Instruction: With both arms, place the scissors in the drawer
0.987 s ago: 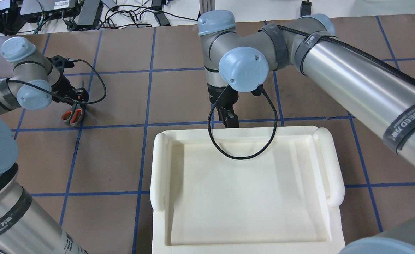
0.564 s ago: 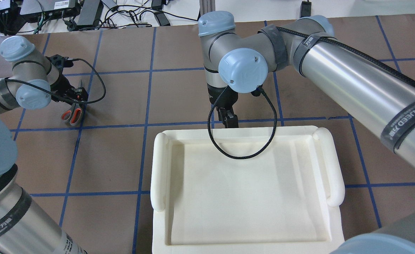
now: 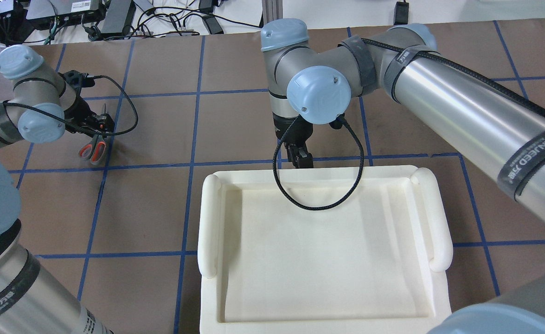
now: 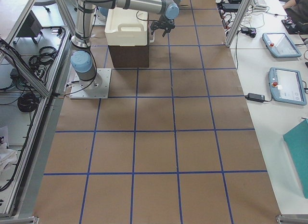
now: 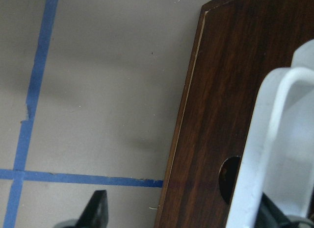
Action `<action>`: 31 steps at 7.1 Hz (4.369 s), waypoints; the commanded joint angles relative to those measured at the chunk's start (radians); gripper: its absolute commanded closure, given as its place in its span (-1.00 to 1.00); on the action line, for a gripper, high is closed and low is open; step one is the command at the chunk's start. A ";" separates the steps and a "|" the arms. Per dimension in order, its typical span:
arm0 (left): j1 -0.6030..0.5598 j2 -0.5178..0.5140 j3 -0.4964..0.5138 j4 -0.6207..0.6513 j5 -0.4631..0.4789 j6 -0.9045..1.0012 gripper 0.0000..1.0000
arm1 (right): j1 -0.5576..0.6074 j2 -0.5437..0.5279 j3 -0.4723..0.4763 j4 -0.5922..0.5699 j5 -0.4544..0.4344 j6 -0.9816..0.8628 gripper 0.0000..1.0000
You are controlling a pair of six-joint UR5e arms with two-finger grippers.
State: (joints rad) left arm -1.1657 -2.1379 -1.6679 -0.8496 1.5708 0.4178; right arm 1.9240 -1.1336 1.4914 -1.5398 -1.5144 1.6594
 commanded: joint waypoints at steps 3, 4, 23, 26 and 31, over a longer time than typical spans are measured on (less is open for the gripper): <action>-0.017 0.175 -0.001 -0.219 0.012 -0.004 0.46 | 0.000 0.006 0.012 -0.003 -0.001 -0.013 -1.00; -0.022 0.240 0.010 -0.302 0.003 -0.005 0.46 | 0.000 0.009 0.012 -0.005 -0.001 -0.030 -1.00; -0.443 0.481 0.204 -0.707 -0.006 -0.479 0.44 | -0.036 0.087 -0.121 -0.192 -0.033 -0.211 -1.00; -0.443 0.486 0.204 -0.707 -0.026 -0.478 0.43 | -0.039 0.103 -0.141 -0.194 -0.032 -0.237 -1.00; -0.443 0.489 0.204 -0.707 -0.029 -0.478 0.42 | -0.051 0.143 -0.197 -0.201 -0.032 -0.259 -1.00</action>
State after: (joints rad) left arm -1.6091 -1.6460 -1.4634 -1.5570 1.5413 -0.0587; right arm 1.8802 -0.9975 1.3055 -1.7388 -1.5463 1.4083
